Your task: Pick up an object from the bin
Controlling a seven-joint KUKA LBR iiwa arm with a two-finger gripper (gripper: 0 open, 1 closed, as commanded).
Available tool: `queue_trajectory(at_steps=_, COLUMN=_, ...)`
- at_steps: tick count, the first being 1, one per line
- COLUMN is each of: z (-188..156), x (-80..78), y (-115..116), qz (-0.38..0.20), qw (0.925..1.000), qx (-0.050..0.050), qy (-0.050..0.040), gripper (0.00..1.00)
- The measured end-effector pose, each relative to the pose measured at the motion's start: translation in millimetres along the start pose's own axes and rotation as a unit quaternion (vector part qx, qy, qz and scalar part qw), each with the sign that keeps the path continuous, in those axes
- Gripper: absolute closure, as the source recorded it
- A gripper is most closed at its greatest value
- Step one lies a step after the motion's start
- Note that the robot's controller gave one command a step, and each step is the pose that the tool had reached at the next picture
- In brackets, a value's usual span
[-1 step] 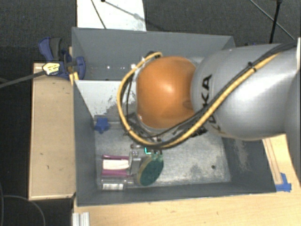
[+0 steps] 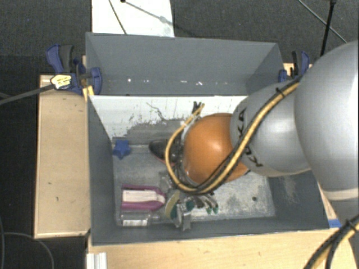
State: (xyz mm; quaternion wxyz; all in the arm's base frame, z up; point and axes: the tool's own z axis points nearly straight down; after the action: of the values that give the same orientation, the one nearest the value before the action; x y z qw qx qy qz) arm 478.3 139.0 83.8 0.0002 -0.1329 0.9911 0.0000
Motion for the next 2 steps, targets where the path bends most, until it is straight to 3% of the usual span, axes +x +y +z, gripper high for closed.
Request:
queue_trajectory(at_steps=1, z=-5, x=-3.2, y=1, qz=0.003, qw=1.0000, qx=0.000, qy=-0.0049, gripper=1.00)
queue_trajectory(at_steps=2, z=-85, x=-5.6, y=-6, qz=-0.007, qw=1.0000, qx=0.000, qy=-0.0046, gripper=1.00)
